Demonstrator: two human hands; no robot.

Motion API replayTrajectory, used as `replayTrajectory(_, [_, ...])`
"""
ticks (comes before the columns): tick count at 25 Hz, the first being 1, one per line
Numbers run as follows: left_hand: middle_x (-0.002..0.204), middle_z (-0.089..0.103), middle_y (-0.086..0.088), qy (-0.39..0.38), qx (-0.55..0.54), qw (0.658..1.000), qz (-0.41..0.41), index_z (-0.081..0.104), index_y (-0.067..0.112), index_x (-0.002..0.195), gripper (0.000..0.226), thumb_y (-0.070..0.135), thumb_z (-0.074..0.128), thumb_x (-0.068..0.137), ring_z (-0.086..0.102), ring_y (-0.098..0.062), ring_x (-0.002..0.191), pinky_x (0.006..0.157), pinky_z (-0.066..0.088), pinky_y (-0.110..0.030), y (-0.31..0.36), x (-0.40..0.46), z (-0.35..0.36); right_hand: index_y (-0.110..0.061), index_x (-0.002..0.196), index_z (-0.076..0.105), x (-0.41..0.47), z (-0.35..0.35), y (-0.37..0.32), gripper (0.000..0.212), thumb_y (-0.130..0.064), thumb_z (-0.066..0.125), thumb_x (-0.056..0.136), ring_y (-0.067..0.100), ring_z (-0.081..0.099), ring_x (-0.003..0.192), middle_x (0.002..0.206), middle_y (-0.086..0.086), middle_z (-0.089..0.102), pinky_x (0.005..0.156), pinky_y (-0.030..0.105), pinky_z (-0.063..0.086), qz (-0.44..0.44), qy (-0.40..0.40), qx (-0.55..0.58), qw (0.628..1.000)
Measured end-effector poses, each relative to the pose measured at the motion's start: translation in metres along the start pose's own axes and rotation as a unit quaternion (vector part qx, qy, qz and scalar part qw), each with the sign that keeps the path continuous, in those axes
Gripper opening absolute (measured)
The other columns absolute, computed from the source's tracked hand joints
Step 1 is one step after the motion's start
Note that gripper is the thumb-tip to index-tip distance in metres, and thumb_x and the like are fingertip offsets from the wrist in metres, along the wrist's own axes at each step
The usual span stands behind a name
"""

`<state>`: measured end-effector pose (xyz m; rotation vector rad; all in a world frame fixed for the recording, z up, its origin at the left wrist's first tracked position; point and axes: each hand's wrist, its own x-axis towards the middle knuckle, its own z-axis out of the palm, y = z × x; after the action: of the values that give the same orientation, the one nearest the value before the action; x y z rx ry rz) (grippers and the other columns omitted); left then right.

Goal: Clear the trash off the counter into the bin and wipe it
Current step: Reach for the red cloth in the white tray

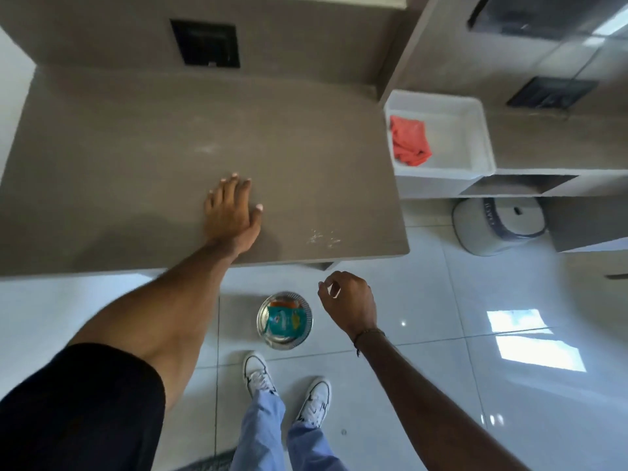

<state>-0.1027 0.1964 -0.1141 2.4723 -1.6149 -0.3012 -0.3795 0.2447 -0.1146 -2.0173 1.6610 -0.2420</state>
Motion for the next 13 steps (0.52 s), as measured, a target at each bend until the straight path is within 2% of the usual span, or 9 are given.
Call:
replayTrajectory(2, [0.145, 0.053, -0.017, -0.071, -0.021, 0.997, -0.005, 0.055, 0.014, 0.138, 0.051, 0.043, 0.053, 0.096, 0.049, -0.038, 0.135, 0.111, 0.043, -0.051, 0.007, 0.011, -0.031, -0.021, 0.074, 0.067, 0.011, -0.040, -0.016, 0.018, -0.036, 0.063, 0.083, 0.017, 0.063, 0.062, 0.071, -0.005, 0.068, 0.053, 0.027, 0.051, -0.006, 0.025, -0.014, 1.000])
replayTrajectory(4, [0.133, 0.063, -0.020, -0.138, -0.187, 0.969, -0.088, 0.062, 0.010, 0.127, 0.046, 0.045, 0.049, 0.100, 0.062, -0.038, 0.120, 0.100, 0.052, -0.045, 0.026, 0.016, -0.067, -0.019, 0.075, 0.069, 0.025, -0.077, -0.033, 0.020, -0.036, 0.062, 0.082, 0.019, 0.066, 0.067, 0.073, -0.004, 0.071, 0.054, 0.027, 0.052, 0.017, 0.042, 0.011, 0.999])
replayTrajectory(5, [0.128, 0.067, -0.020, -0.157, -0.322, 0.921, -0.153, 0.063, 0.009, 0.122, 0.045, 0.046, 0.047, 0.102, 0.067, -0.035, 0.108, 0.087, 0.055, -0.040, 0.041, 0.017, -0.081, -0.020, 0.076, 0.070, 0.035, -0.093, -0.040, 0.022, -0.039, 0.063, 0.082, 0.019, 0.067, 0.068, 0.072, -0.005, 0.071, 0.053, 0.024, 0.050, 0.052, 0.051, 0.049, 0.996])
replayTrajectory(6, [0.124, 0.070, -0.019, -0.179, -0.436, 0.857, -0.209, 0.061, 0.010, 0.122, 0.047, 0.049, 0.044, 0.102, 0.068, -0.031, 0.093, 0.073, 0.052, -0.035, 0.057, 0.016, -0.095, -0.021, 0.077, 0.071, 0.047, -0.109, -0.047, 0.025, -0.045, 0.063, 0.083, 0.018, 0.067, 0.067, 0.073, -0.005, 0.072, 0.050, 0.022, 0.046, 0.098, 0.057, 0.106, 0.988])
replayTrajectory(7, [0.122, 0.071, -0.017, -0.197, -0.510, 0.802, -0.241, 0.059, 0.011, 0.127, 0.051, 0.052, 0.042, 0.103, 0.067, -0.028, 0.083, 0.065, 0.048, -0.030, 0.073, 0.016, -0.105, -0.021, 0.079, 0.071, 0.058, -0.123, -0.053, 0.032, -0.051, 0.062, 0.084, 0.019, 0.067, 0.063, 0.075, -0.002, 0.074, 0.048, 0.021, 0.043, 0.150, 0.059, 0.181, 0.970])
replayTrajectory(8, [0.122, 0.071, -0.015, -0.210, -0.547, 0.772, -0.247, 0.057, 0.012, 0.132, 0.055, 0.055, 0.039, 0.103, 0.066, -0.026, 0.083, 0.063, 0.046, -0.029, 0.088, 0.018, -0.115, -0.020, 0.084, 0.072, 0.071, -0.139, -0.058, 0.038, -0.056, 0.059, 0.087, 0.021, 0.065, 0.058, 0.079, 0.003, 0.076, 0.046, 0.020, 0.042, 0.201, 0.057, 0.270, 0.940])
replayTrajectory(10, [0.128, 0.069, -0.013, -0.224, -0.576, 0.751, -0.230, 0.055, 0.012, 0.138, 0.061, 0.057, 0.035, 0.103, 0.066, -0.027, 0.095, 0.074, 0.049, -0.033, 0.113, 0.025, -0.128, -0.010, 0.101, 0.071, 0.096, -0.168, -0.060, 0.051, -0.056, 0.051, 0.093, 0.023, 0.057, 0.051, 0.086, 0.010, 0.073, 0.043, 0.022, 0.038, 0.280, 0.036, 0.413, 0.866])
replayTrajectory(11, [0.130, 0.069, -0.013, -0.226, -0.579, 0.751, -0.222, 0.056, 0.012, 0.139, 0.062, 0.058, 0.035, 0.103, 0.065, -0.027, 0.099, 0.079, 0.049, -0.035, 0.125, 0.032, -0.132, -0.006, 0.106, 0.069, 0.109, -0.180, -0.057, 0.054, -0.054, 0.047, 0.095, 0.023, 0.054, 0.051, 0.088, 0.012, 0.071, 0.044, 0.021, 0.036, 0.296, 0.024, 0.447, 0.844])
replayTrajectory(13, [0.128, 0.070, -0.012, -0.223, -0.577, 0.757, -0.212, 0.058, 0.012, 0.136, 0.060, 0.057, 0.035, 0.103, 0.065, -0.027, 0.099, 0.077, 0.049, -0.034, 0.151, 0.051, -0.133, -0.005, 0.111, 0.065, 0.133, -0.200, -0.045, 0.055, -0.053, 0.043, 0.098, 0.021, 0.051, 0.049, 0.090, 0.013, 0.068, 0.045, 0.020, 0.033, 0.298, 0.011, 0.471, 0.830])
